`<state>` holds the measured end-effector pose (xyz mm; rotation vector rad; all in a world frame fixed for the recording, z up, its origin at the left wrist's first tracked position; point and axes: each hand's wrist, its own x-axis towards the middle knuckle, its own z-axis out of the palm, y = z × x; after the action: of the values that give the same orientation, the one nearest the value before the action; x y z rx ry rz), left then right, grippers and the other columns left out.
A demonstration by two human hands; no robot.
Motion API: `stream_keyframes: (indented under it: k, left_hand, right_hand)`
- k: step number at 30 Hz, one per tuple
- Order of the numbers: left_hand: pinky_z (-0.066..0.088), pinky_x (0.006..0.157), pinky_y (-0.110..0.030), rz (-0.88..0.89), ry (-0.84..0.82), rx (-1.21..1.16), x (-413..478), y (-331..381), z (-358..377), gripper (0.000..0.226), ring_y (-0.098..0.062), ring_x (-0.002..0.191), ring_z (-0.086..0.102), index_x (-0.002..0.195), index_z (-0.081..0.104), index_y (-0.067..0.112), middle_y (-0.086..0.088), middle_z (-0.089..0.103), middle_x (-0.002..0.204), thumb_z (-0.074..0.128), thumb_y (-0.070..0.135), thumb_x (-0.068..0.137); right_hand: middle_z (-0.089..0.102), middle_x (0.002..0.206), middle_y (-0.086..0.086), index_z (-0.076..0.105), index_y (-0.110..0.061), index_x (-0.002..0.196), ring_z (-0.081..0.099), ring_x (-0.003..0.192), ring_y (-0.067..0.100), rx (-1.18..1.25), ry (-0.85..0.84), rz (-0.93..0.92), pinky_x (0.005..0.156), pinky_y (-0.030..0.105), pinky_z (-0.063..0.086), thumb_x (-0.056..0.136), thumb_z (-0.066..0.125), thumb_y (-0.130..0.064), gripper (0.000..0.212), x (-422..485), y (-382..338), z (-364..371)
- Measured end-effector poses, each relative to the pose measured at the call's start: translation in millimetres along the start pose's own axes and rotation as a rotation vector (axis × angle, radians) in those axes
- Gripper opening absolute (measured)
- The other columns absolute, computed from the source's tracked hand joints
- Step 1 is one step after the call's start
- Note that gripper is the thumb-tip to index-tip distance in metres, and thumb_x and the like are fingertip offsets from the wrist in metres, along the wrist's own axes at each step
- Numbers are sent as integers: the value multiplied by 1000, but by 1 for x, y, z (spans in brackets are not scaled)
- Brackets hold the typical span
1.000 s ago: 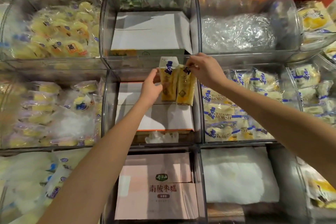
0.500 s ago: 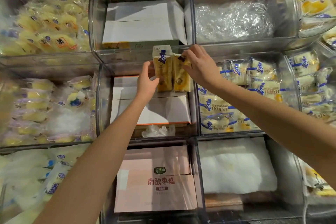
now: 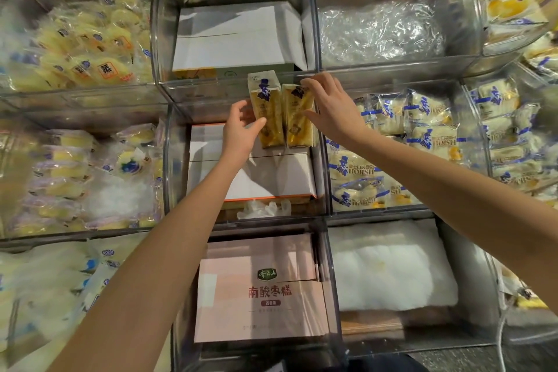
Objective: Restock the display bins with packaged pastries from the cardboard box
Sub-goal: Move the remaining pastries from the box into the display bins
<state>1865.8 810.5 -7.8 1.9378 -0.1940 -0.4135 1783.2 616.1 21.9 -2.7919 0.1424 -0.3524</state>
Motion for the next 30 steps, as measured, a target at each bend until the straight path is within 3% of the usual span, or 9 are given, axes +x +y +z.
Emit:
stream_keyframes:
  k: [4, 8, 12, 16, 21, 24, 27, 30]
  left_hand:
    - [44, 91, -20, 91, 36, -15, -22, 9, -13, 47, -17, 116, 55, 134, 47, 13, -6, 54, 133, 67, 14, 91]
    - [45, 87, -19, 162, -5, -20, -41, 25, -24, 45, -16, 111, 56, 132, 48, 14, -1, 55, 123, 67, 14, 91]
    - [49, 91, -25, 249, -103, 11, -64, 45, -13, 43, -16, 105, 56, 129, 49, 16, 0, 56, 115, 67, 13, 91]
    - [44, 83, -11, 325, -244, 65, -91, 70, 26, 44, -15, 107, 55, 130, 49, 15, -3, 57, 116, 67, 10, 90]
    - [48, 92, -28, 460, -450, 159, -135, 99, 94, 46, -16, 105, 56, 130, 49, 12, -4, 56, 116, 68, 8, 89]
    - [48, 91, -26, 566, -557, 212, -173, 116, 148, 44, -15, 100, 56, 129, 51, 8, -5, 57, 113, 67, 4, 88]
    - [49, 91, -31, 646, -656, 243, -214, 135, 210, 45, -17, 98, 56, 129, 51, 3, -7, 57, 112, 68, 2, 87]
    - [51, 94, -37, 729, -744, 286, -256, 152, 273, 47, -18, 102, 59, 129, 52, 7, -6, 60, 113, 71, 14, 87]
  right_hand:
    - [45, 134, 18, 43, -6, 140, 46, 122, 34, 40, 0, -6, 94, 43, 50, 85, 70, -17, 62, -13, -7, -17]
    - [45, 135, 19, 44, -7, 139, 47, 123, 34, 59, 24, 0, 98, 44, 48, 84, 71, -16, 62, -37, -19, -36]
    - [45, 134, 21, 45, -1, 134, 53, 113, 32, 39, 28, 31, 95, 39, 50, 88, 69, -19, 55, -79, -24, -59]
    - [41, 140, 18, 43, -2, 137, 54, 106, 25, 57, 18, 136, 97, 30, 44, 91, 67, -23, 57, -130, -11, -82]
    - [42, 139, 16, 43, -5, 139, 51, 118, 31, 67, 38, 273, 90, 22, 33, 91, 67, -24, 57, -212, 17, -122]
    - [44, 138, 17, 42, -6, 141, 51, 117, 31, 51, 87, 349, 86, 20, 31, 91, 67, -22, 58, -268, 40, -152]
    - [49, 131, 18, 43, -5, 139, 53, 113, 34, 44, 152, 437, 87, 31, 40, 91, 67, -22, 57, -332, 66, -184]
    - [48, 132, 17, 40, -8, 142, 52, 118, 31, 63, 187, 545, 95, 40, 46, 91, 67, -26, 60, -402, 94, -213]
